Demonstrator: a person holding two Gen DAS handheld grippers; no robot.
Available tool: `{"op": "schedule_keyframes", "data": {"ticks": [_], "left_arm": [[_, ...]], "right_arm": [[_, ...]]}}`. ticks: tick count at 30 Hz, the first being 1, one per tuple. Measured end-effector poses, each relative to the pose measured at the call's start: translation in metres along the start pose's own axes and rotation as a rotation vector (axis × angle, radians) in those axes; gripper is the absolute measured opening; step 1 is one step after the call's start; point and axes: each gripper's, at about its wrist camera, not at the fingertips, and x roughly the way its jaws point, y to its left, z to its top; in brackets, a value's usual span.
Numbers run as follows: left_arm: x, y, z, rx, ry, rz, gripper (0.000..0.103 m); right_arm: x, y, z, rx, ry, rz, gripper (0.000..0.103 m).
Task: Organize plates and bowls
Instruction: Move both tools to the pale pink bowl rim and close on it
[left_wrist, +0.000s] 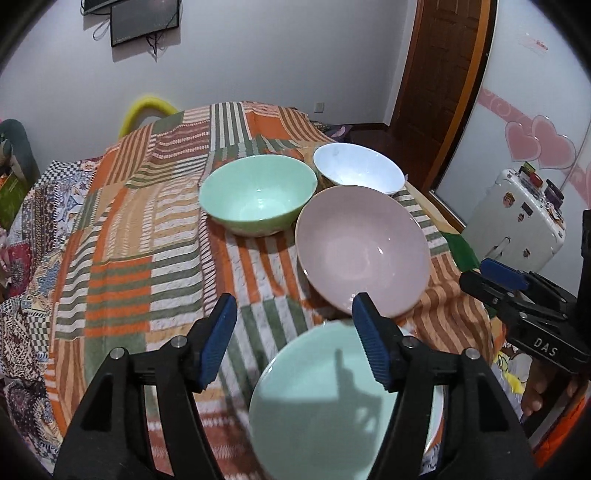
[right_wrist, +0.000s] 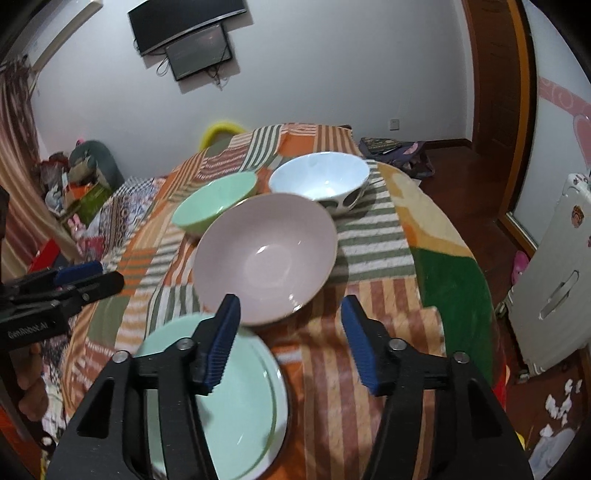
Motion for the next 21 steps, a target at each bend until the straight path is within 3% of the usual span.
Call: {"op": "schedule_keyframes", "data": {"ticks": [13,18,21], "left_arm": [[0.071,0.005,0.025,-0.041,0.046,-0.038,0.065],[0.090,0.006,0.028,-0.043,0.069,-0.056,0.043],[0.099,0.005,0.028,-0.042,0.080,-0.067,0.032]], "right_arm": [[0.048,-0.022,0.018,0.038,0.023,-0.034,0.055],[0.063,-0.029,0.018,0.070,0.044,-0.026,0.054],[0.069,-0.032,0.018,0.087,0.055,-0.011,0.045]]}}
